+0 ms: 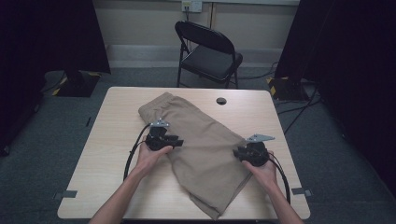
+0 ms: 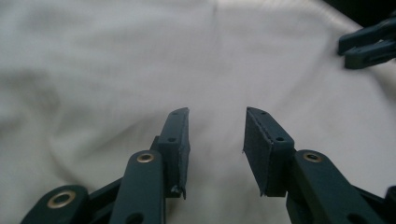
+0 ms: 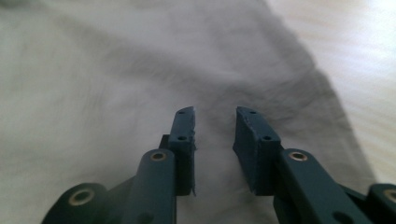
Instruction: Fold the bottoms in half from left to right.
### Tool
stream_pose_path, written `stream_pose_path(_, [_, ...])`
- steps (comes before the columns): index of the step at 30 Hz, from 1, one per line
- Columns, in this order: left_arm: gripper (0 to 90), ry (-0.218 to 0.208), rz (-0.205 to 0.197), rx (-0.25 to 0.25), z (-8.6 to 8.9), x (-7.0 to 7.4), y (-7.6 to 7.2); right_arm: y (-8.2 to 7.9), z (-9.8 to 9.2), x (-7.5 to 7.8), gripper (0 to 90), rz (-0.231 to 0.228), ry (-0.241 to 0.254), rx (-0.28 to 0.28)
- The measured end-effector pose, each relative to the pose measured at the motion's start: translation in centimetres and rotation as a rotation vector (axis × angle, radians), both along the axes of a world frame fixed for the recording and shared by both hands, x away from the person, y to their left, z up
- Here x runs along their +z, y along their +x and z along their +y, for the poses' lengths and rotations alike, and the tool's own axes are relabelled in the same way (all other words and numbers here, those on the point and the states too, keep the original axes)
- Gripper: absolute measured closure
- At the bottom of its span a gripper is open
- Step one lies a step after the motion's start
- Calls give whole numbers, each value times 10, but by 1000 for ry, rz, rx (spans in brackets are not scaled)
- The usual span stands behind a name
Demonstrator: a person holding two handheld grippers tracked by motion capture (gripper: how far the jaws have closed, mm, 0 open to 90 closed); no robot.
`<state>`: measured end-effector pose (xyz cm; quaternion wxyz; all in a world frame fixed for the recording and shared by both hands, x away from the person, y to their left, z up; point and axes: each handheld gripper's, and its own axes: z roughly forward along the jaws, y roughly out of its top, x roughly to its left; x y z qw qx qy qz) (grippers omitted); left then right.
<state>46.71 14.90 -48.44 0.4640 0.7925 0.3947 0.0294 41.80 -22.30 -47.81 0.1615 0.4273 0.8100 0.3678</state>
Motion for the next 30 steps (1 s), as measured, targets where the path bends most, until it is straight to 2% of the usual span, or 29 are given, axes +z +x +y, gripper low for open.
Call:
stream_pose_path(2, [598, 13, 21, -10, -1, -7, 1, -2, 3, -3, 715, 4, -11, 25])
stream_pose_path(5, [587, 20, 25, -11, -1, -13, 1, -6, 9, -4, 706, 10, -11, 40])
stream_pose_path(7, [587, 22, 27, -8, 0, -15, 1, -7, 14, -7, 706, 23, -40, 65])
stream_pose_path(8, [587, 21, 28, -3, 0, -15, 1, -8, 15, -10, 705, 32, -41, 71])
stream_pose_path(12, [566, 0, 53, 15, 5, -15, 4, -15, 20, -11, 707, 19, -40, 87])
stream_pose_path(14, [587, 13, 41, 21, 7, -15, 5, -19, 23, -11, 707, 18, -47, 116])
stream_pose_path(16, [587, 44, 28, 52, 8, -13, 7, -22, 28, -11, 708, 23, -37, 137])
stream_pose_path(19, [587, 53, 19, 57, 13, -13, 11, -27, 37, -11, 713, 31, -32, 176])
stream_pose_path(22, [588, 50, 5, 97, 19, -14, 15, -35, 47, -11, 716, 48, -13, 221])
stream_pose_path(24, [596, 22, 20, 114, 23, -16, 20, -41, 56, -11, 715, 55, -8, 259])
stream_pose_path(27, [604, 55, 10, 107, 22, -14, 27, -51, 72, -11, 725, 54, -11, 316])
stream_pose_path(30, [589, 52, 18, 106, 21, -13, 33, -59, 87, -11, 731, 48, -11, 352])
